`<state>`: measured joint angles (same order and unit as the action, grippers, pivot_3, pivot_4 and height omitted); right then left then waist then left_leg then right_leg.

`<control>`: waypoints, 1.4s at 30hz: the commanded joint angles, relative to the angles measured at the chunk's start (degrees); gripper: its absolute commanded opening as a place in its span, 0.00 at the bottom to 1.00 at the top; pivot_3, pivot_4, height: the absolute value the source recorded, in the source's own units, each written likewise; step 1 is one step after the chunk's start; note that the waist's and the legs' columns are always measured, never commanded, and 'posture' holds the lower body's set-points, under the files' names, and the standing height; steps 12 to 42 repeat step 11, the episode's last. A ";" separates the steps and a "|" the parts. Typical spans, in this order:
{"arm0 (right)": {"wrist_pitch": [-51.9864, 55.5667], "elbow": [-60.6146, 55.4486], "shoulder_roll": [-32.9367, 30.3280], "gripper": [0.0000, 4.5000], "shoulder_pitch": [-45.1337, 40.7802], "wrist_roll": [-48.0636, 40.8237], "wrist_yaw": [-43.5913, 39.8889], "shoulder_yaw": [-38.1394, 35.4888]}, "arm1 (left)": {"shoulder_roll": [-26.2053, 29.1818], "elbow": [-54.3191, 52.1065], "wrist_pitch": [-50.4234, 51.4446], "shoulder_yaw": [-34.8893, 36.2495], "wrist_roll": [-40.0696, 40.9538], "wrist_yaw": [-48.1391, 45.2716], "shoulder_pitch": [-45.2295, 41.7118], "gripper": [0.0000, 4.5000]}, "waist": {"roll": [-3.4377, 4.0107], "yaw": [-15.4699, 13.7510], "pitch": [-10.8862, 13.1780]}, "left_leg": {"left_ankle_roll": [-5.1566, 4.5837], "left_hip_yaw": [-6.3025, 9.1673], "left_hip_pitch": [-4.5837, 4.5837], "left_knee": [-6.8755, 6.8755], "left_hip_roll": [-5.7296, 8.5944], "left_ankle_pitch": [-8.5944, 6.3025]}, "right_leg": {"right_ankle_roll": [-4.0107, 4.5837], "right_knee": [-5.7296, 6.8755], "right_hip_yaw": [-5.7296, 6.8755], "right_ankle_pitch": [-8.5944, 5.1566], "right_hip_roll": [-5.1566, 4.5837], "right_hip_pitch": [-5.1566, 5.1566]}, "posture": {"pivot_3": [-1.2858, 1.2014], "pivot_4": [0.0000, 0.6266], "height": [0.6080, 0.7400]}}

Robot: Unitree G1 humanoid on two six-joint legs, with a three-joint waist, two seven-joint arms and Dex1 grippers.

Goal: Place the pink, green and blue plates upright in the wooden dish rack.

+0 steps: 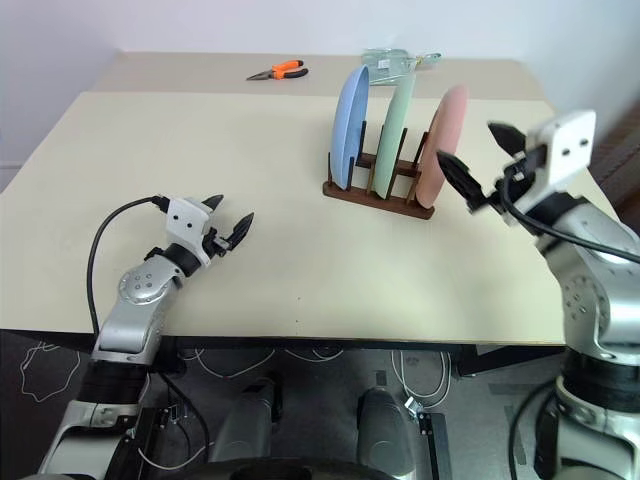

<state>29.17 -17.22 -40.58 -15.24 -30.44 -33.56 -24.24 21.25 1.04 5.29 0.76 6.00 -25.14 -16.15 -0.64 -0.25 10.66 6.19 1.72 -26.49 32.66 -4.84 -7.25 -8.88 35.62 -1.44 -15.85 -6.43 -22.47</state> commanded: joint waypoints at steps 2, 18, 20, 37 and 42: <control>-5.02 3.08 -1.95 0.99 8.16 3.93 -4.73 0.13 | 2.45 1.21 -1.68 0.61 0.42 -3.49 0.15 0.77 | -0.01 0.02 -0.01 | -0.01 0.00 0.03 0.00 0.00 -0.01 | 0.00 -0.03 0.00 0.00 0.00 0.04 | 0.52 0.24 1.00; -12.92 14.64 -0.14 0.99 5.25 8.99 -6.67 6.26 | 1.85 -2.82 -0.60 0.39 -0.28 -1.89 2.55 0.77 | 0.01 0.06 0.01 | -0.04 -0.01 0.00 0.13 0.00 -0.03 | 0.01 -0.05 -0.01 0.02 0.00 0.08 | 0.52 0.24 1.00; -12.92 14.64 -0.14 0.99 5.25 8.99 -6.67 6.26 | 1.85 -2.82 -0.60 0.39 -0.28 -1.89 2.55 0.77 | 0.01 0.06 0.01 | -0.04 -0.01 0.00 0.13 0.00 -0.03 | 0.01 -0.05 -0.01 0.02 0.00 0.08 | 0.52 0.24 1.00; -12.92 14.64 -0.14 0.99 5.25 8.99 -6.67 6.26 | 1.85 -2.82 -0.60 0.39 -0.28 -1.89 2.55 0.77 | 0.01 0.06 0.01 | -0.04 -0.01 0.00 0.13 0.00 -0.03 | 0.01 -0.05 -0.01 0.02 0.00 0.08 | 0.52 0.24 1.00; -12.92 14.64 -0.14 0.99 5.25 8.99 -6.67 6.26 | 1.85 -2.82 -0.60 0.39 -0.28 -1.89 2.55 0.77 | 0.01 0.06 0.01 | -0.04 -0.01 0.00 0.13 0.00 -0.03 | 0.01 -0.05 -0.01 0.02 0.00 0.08 | 0.52 0.24 1.00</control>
